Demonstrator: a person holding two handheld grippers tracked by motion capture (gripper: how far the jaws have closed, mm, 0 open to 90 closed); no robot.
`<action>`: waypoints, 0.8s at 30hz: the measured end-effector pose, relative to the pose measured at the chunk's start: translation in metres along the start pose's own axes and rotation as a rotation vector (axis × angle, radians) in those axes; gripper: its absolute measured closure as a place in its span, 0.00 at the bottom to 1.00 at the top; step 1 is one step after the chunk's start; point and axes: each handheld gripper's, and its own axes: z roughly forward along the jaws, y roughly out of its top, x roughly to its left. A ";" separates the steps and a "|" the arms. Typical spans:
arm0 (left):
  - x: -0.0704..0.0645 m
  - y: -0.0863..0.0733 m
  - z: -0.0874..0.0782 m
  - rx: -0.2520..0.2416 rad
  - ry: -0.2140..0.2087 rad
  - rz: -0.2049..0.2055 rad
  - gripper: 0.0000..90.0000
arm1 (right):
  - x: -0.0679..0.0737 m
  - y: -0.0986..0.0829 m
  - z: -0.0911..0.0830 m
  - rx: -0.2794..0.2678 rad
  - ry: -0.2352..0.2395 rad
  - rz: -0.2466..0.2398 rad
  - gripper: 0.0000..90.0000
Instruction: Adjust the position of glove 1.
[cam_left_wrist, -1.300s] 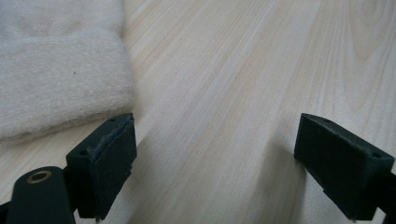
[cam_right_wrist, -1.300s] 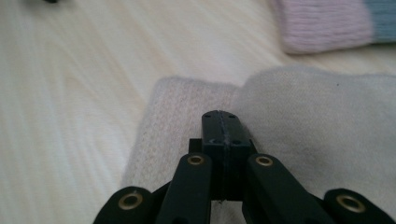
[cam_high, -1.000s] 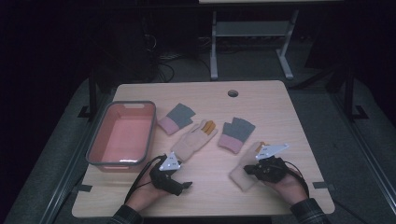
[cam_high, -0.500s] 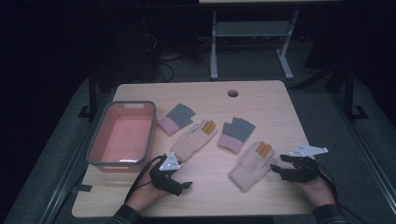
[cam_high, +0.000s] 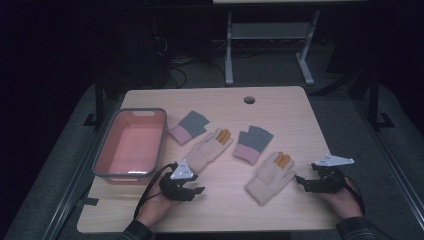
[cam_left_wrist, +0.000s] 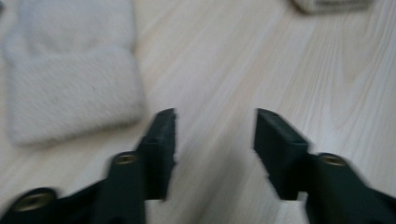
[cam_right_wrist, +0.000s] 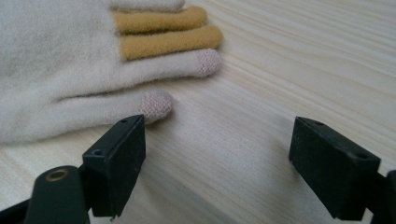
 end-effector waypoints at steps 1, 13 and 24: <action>0.000 0.004 -0.001 -0.004 0.006 -0.007 0.66 | 0.000 0.000 0.000 0.000 0.000 0.000 0.20; 0.018 0.043 0.001 -0.012 0.127 -0.068 0.73 | 0.000 -0.002 0.001 -0.021 0.004 0.001 0.18; 0.043 0.063 0.019 0.002 0.188 -0.085 0.60 | 0.000 -0.002 0.001 -0.020 0.006 0.000 0.18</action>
